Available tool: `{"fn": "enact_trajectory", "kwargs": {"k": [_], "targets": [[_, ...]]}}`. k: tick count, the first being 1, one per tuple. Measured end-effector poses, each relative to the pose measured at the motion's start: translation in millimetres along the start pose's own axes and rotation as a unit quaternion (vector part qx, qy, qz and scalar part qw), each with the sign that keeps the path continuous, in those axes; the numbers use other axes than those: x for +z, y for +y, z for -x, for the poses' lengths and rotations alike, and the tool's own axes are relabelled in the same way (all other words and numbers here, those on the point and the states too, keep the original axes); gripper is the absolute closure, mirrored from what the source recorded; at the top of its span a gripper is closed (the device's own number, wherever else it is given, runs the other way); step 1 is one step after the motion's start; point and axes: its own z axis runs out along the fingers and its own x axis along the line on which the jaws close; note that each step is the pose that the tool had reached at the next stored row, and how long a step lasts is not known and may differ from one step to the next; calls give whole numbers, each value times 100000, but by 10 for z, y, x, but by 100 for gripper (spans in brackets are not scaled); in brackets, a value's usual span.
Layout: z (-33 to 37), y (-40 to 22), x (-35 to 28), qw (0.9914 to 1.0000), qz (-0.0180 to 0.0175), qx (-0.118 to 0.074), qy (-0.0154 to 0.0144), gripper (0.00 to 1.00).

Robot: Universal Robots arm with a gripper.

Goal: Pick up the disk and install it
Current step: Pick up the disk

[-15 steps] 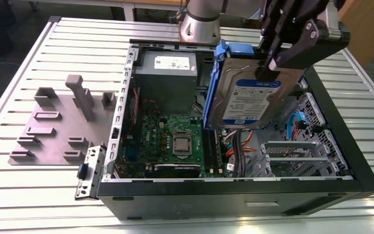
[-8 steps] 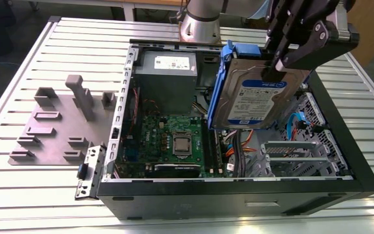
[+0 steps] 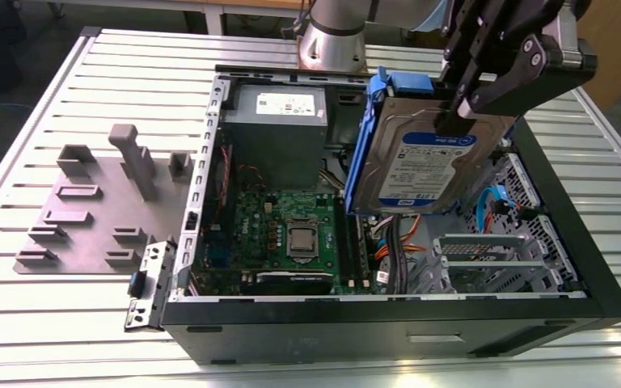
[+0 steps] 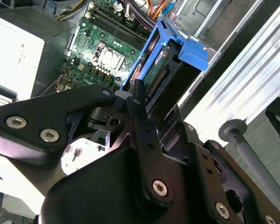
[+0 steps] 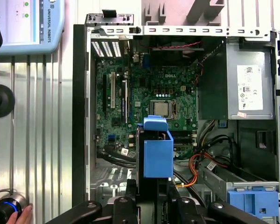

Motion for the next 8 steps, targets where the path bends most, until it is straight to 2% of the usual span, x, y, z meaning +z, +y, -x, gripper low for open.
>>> {"fn": "enact_trajectory", "kwargs": {"k": [4, 8], "targets": [[-30, -2, -1, 100000, 2, 2, 6, 65], [-118, -7, -4, 100000, -1, 12, 10, 65]]}}
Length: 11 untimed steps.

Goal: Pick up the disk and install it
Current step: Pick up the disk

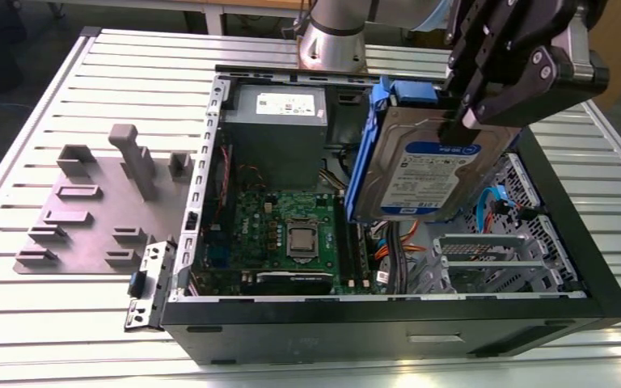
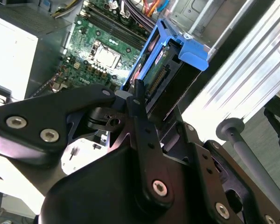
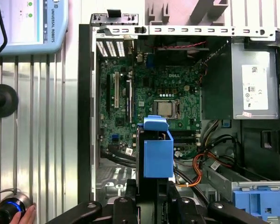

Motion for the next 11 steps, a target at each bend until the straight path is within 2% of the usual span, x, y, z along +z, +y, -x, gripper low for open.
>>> {"fn": "enact_trajectory", "kwargs": {"k": [7, 11], "targets": [[-185, -10, -4, 100000, -1, 86, -14, 65], [-268, -20, -7, 100000, 0, 197, -14, 65]]}}
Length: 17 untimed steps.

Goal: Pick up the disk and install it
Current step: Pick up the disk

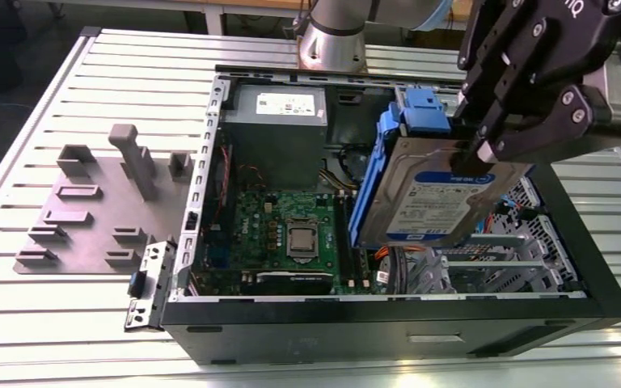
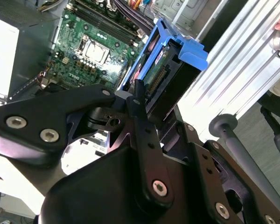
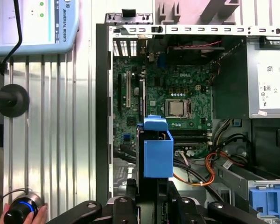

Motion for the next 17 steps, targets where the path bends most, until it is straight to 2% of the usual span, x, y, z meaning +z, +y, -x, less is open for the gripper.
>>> {"fn": "enact_trajectory", "kwargs": {"k": [10, 17], "targets": [[-6, -19, -2, 100000, 5, 45, 3, 65], [-2, -139, -4, 100000, 13, 51, 1, 65]]}}
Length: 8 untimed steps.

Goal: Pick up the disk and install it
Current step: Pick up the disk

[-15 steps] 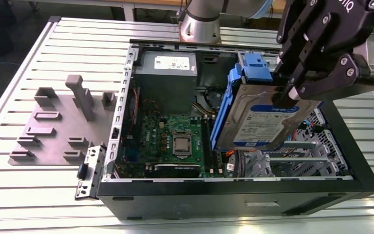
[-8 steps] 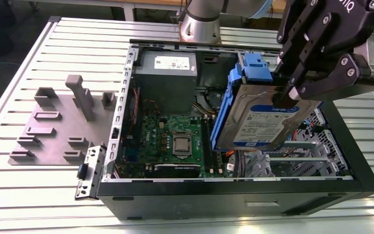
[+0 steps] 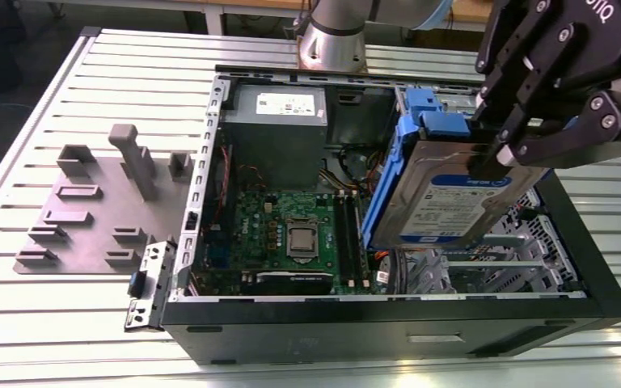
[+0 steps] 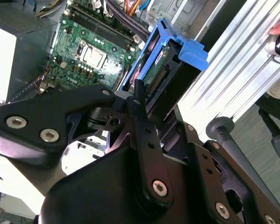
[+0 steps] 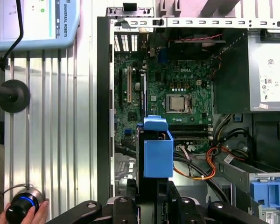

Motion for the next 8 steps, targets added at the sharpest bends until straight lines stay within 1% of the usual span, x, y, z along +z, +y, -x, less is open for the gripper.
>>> {"fn": "enact_trajectory", "kwargs": {"k": [3, 8], "targets": [[3, -77, -2, 100000, 15, -1, -2, 65], [9, -226, -7, 100000, 43, -3, -6, 65]]}}
